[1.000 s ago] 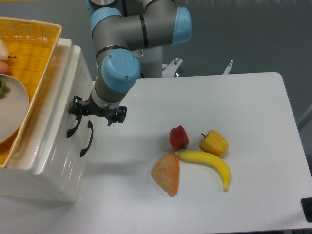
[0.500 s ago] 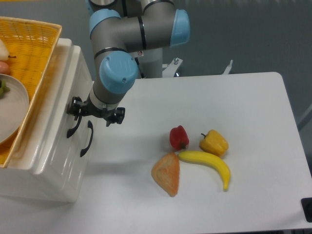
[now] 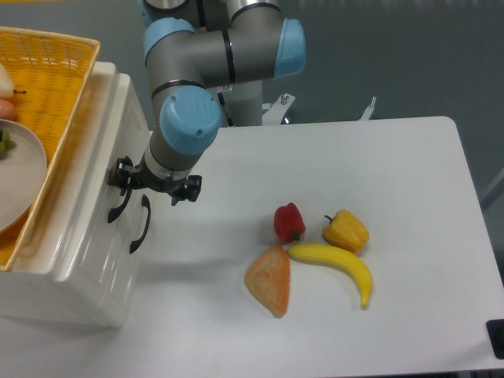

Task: Slide open the top white drawer
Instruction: 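Lower the gripper onto the upper drawer's black handle and hook it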

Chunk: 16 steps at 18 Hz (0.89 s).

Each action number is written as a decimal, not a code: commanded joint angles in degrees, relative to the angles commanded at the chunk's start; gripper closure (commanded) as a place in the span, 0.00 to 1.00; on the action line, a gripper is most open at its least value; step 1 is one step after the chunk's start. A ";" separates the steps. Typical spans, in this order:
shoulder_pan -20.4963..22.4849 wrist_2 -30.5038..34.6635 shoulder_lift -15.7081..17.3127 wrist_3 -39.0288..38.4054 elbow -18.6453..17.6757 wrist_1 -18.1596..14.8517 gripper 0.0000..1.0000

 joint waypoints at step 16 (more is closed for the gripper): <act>0.00 0.44 -0.62 0.18 0.00 0.44 0.00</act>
